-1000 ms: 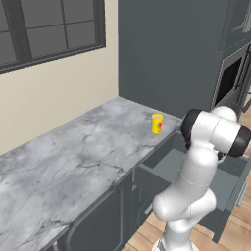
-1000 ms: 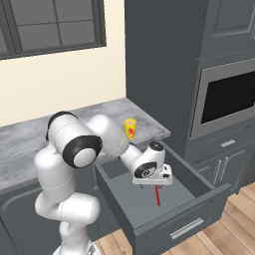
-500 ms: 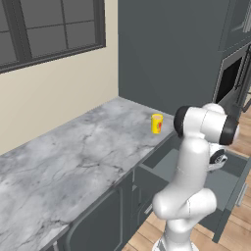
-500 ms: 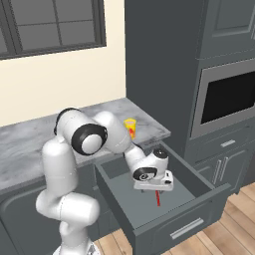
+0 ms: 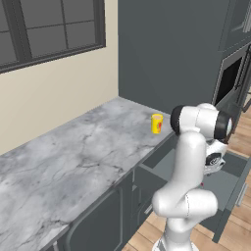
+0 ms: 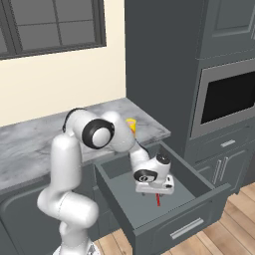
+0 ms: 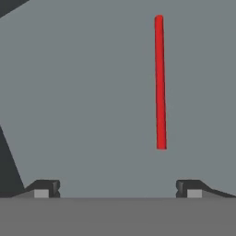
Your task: Pick up the straw from the right drawer and put it inside the smoothie cup.
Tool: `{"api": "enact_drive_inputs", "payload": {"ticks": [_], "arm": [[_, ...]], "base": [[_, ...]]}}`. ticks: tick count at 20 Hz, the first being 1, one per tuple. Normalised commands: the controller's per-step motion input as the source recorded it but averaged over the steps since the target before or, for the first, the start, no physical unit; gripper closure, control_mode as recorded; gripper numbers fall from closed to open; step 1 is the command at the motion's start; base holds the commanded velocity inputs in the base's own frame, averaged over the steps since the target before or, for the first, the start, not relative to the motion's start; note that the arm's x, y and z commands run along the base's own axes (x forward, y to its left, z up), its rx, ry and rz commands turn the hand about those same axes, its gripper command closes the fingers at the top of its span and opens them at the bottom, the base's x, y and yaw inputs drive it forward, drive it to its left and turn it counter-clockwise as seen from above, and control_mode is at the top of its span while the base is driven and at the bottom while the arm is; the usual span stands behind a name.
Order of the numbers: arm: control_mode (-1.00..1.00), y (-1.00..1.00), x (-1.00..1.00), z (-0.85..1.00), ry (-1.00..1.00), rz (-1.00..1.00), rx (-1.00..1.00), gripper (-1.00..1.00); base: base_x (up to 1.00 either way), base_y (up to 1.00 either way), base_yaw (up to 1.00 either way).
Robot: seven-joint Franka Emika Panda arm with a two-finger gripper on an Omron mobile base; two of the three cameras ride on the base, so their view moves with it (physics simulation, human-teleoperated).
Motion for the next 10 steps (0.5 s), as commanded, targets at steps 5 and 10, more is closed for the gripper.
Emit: {"api": "enact_drive_inputs", "payload": {"ticks": [5, 10], "arm": [[-1.0, -0.01, 0.22, -0.24, 0.0, 0.01, 0.02, -1.0], [-1.0, -0.04, 0.24, -0.28, 0.0, 0.0, 0.0, -1.0]], "base": [[0.0, 0.0, 0.0], [0.0, 0.0, 0.0]]}}
